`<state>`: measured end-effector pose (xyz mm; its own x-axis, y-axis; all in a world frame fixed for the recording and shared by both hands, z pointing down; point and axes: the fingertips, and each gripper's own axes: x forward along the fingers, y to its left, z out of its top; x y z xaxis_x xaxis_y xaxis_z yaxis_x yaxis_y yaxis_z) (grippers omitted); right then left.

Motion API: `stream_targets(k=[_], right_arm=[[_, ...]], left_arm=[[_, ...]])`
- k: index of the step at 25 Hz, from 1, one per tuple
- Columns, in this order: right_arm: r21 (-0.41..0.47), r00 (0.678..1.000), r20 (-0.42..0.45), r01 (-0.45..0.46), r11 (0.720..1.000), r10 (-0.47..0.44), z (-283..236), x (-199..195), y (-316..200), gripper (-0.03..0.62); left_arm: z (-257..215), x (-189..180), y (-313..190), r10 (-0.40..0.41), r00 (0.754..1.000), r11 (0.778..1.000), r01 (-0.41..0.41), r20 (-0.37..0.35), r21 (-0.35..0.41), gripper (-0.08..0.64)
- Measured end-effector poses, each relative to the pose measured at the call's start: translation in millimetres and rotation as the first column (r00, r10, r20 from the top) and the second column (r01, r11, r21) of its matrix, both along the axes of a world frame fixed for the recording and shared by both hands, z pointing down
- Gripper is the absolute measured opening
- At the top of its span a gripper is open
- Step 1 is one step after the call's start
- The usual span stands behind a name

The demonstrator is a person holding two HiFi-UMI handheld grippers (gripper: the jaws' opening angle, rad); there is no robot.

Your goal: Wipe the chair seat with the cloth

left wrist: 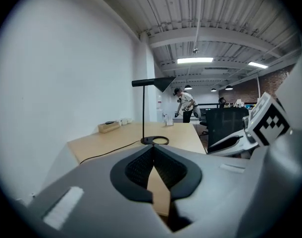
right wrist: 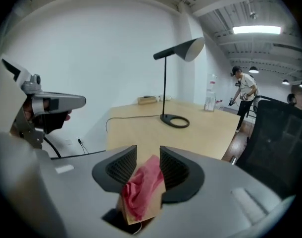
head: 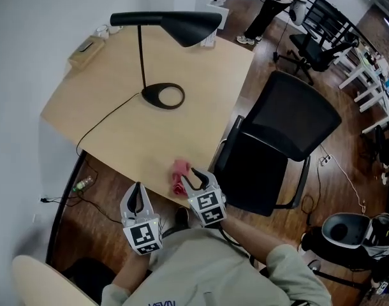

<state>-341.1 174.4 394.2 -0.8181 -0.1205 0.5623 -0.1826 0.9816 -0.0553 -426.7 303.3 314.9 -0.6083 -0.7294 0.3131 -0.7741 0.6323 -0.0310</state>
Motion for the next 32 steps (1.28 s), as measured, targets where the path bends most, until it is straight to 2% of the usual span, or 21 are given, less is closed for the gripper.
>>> stream_targets(k=[3, 7, 16, 20, 26, 32], right_arm=[[-0.037, 0.995, -0.092, 0.021, 0.999, -0.024, 38, -8, 5, 0.155], [-0.051, 0.985, -0.172, 0.014, 0.999, -0.023, 72, -13, 4, 0.169], [-0.092, 0.962, -0.274, -0.021, 0.996, -0.005, 114, -16, 8, 0.173], [-0.09, 0.949, -0.314, -0.055, 0.994, 0.024, 127, -11, 4, 0.096], [-0.125, 0.954, -0.299, -0.068, 0.99, 0.028, 124, -8, 1, 0.066], [-0.131, 0.973, -0.202, -0.141, 0.981, 0.112, 80, 12, -20, 0.061]], left_arm=[[1, -2, 6, -0.025, 1.0, 1.0, 0.025, -0.006, -0.013, 0.006], [8, 2, 3, -0.015, 1.0, 0.999, 0.015, -0.014, -0.034, 0.006], [40, 6, -12, 0.035, 0.998, 0.995, -0.039, -0.049, -0.09, 0.006], [54, 1, -11, 0.036, 0.996, 0.992, -0.045, -0.077, -0.115, 0.006], [67, 2, -4, 0.04, 0.994, 0.99, -0.053, -0.103, -0.131, 0.006], [65, 13, -23, 0.1, 0.987, 0.99, -0.11, -0.123, -0.084, 0.006]])
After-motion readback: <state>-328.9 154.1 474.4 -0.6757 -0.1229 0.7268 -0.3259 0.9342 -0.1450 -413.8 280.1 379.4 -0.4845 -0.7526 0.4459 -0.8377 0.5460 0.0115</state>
